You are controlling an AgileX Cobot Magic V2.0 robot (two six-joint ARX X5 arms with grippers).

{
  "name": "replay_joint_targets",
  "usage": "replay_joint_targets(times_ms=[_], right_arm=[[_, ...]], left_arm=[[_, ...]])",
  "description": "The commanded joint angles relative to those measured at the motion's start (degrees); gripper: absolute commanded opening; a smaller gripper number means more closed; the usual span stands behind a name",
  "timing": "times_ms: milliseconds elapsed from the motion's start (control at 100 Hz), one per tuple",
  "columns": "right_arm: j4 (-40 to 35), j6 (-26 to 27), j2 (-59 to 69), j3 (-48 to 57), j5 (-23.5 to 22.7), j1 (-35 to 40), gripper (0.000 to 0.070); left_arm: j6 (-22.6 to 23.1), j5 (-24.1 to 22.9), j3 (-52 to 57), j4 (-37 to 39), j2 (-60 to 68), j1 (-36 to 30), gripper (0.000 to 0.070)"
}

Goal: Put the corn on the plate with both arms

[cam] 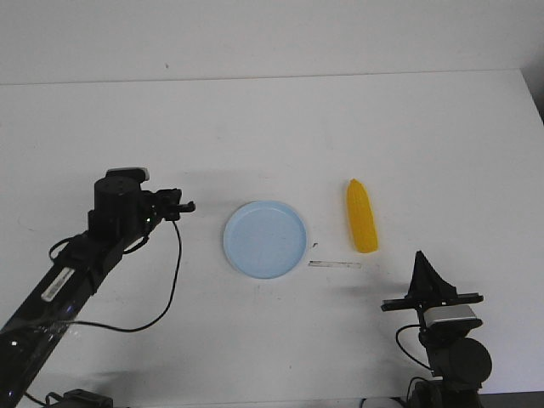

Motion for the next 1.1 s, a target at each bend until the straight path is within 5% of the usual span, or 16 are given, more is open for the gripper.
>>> replay_joint_targets(times_ms=[0, 230, 570, 910, 1090], right_arm=[[0.39, -0.33, 0.07, -0.07, -0.02, 0.02, 0.0000], [0.39, -0.33, 0.07, -0.07, -0.02, 0.02, 0.0000], [0.39, -0.33, 0.07, -0.07, -0.02, 0.02, 0.0000], [0.39, -0.33, 0.07, -0.07, -0.02, 0.02, 0.0000], [0.39, -0.33, 0.07, -0.07, -0.02, 0.02, 0.0000]], left_arm=[[9.73, -0.96, -4.76, 7.89, -3.54, 1.27, 0.0001], [16.11, -1.38, -21.77, 23.78, -20.15, 9.16, 0.0001], [16.09, -1.40, -37.20, 23.76, -43.36, 18.34, 0.0001], [16.06, -1.64, -40.35, 20.70, -58.05, 19.17, 0.0001], [15.85, -9.29, -40.35, 20.74, -59.65, 19.17, 0.0001]])
